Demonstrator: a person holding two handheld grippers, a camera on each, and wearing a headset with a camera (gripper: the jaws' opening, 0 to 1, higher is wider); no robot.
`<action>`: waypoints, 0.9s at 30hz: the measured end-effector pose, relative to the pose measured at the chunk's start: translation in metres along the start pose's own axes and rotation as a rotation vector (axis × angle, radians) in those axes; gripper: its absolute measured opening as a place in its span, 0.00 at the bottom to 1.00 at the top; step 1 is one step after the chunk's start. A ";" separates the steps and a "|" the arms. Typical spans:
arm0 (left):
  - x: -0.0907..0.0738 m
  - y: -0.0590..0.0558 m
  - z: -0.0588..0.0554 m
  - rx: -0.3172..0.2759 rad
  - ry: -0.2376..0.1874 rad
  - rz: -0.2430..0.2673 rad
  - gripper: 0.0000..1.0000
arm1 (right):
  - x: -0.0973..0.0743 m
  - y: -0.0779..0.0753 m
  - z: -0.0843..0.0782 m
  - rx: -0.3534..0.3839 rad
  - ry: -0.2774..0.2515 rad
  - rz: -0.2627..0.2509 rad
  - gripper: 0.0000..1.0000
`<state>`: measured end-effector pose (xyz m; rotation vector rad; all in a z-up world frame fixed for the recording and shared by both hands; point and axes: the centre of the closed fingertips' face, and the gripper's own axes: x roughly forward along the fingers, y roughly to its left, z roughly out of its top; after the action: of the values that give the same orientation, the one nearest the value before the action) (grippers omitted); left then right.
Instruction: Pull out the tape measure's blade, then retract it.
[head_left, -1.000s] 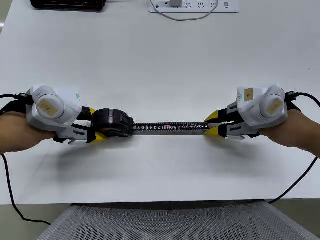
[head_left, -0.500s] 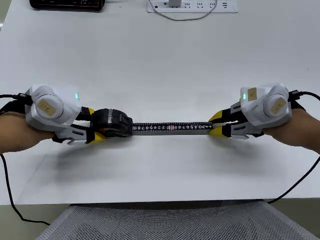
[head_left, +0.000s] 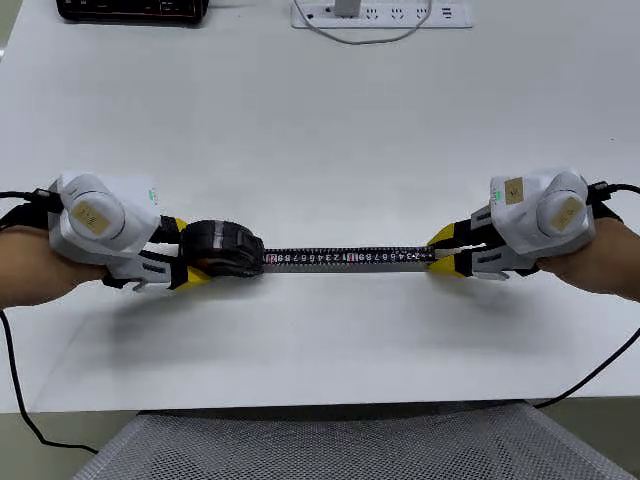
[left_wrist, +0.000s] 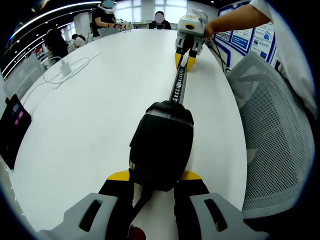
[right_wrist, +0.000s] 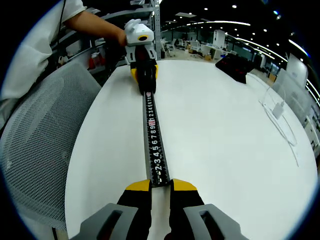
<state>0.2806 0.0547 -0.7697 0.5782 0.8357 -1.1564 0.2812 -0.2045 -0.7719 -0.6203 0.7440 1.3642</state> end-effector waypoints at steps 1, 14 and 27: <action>0.000 0.000 0.000 0.000 0.000 0.000 0.25 | 0.000 0.000 0.000 -0.001 0.001 -0.001 0.09; 0.000 0.000 0.000 0.001 0.001 0.000 0.25 | -0.006 0.002 -0.008 -0.004 0.008 -0.009 0.08; 0.000 0.000 0.000 0.004 0.002 0.000 0.25 | -0.011 0.002 -0.017 -0.002 0.021 -0.014 0.08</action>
<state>0.2806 0.0545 -0.7696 0.5826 0.8356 -1.1576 0.2766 -0.2245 -0.7742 -0.6415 0.7539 1.3472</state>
